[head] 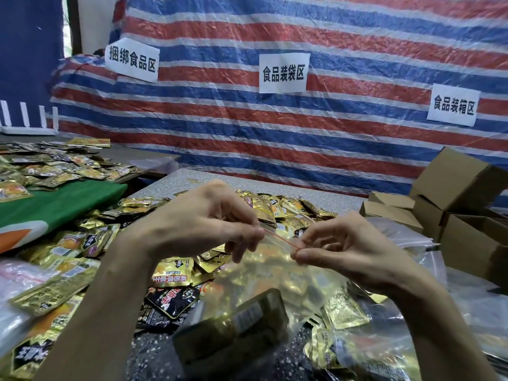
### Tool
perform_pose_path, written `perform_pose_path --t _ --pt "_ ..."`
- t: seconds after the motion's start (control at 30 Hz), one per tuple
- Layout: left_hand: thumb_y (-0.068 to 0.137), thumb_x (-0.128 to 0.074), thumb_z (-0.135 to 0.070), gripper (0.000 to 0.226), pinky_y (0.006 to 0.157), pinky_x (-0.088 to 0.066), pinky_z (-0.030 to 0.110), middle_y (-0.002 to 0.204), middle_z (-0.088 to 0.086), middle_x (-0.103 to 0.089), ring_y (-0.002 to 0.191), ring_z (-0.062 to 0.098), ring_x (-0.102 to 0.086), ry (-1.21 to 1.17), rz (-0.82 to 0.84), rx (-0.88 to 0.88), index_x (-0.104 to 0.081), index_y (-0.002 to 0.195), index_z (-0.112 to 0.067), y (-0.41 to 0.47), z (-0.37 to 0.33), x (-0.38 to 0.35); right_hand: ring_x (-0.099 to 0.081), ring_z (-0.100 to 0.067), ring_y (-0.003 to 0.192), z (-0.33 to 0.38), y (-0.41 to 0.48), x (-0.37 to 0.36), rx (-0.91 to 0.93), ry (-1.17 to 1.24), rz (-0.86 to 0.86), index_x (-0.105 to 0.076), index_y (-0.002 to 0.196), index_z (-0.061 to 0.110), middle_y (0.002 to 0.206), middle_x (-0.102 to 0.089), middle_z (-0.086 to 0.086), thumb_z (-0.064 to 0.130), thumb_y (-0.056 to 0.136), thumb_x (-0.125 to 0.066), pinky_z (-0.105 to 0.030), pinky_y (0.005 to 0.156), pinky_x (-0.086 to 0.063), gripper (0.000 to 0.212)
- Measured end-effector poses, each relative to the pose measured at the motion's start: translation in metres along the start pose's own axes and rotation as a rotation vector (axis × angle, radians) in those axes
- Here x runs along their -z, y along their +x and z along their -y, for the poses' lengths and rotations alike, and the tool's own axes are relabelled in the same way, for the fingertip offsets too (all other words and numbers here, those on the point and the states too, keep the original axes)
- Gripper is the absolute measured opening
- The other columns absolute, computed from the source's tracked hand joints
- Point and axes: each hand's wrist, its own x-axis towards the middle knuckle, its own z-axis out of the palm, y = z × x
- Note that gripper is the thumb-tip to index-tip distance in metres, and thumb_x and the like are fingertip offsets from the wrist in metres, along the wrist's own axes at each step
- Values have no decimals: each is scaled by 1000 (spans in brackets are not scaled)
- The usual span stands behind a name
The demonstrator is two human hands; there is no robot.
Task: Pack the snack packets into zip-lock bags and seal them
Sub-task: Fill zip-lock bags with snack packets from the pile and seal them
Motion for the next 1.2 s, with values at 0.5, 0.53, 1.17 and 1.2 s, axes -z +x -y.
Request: perform_pose_path --t 0.5,0.53,1.17,1.2 --pt "83 -65 -32 19 62 -56 26 67 5 -72 63 18 -68 -39 -12 -11 -77 73 -21 -2 7 3 -68 -14 75 -28 -7 16 -266 143 167 -78 84 19 82 -76 -6 30 80 -77 -27 69 -49 11" --pt "82 -67 -35 19 62 -55 24 68 5 -72 63 17 -68 -45 -9 -11 -77 74 -21 -1 7 3 -69 -14 75 -29 -8 17 -283 146 182 -78 84 20 82 -76 -5 30 80 -76 -27 68 -51 11" --pt "77 -68 -54 34 63 -56 28 67 10 -72 64 24 -69 -79 -60 -6 -78 73 -22 -6 18 13 -70 -20 82 -35 -15 29 -351 152 172 -77 88 16 89 -76 -7 4 87 -70 -39 82 -57 13" --pt "75 -69 -58 39 63 -56 27 68 10 -73 64 24 -70 -86 -66 -5 -79 74 -21 -7 18 14 -70 -19 81 -34 -15 30 -335 149 144 -77 87 18 88 -76 -6 5 87 -71 -37 80 -58 15"
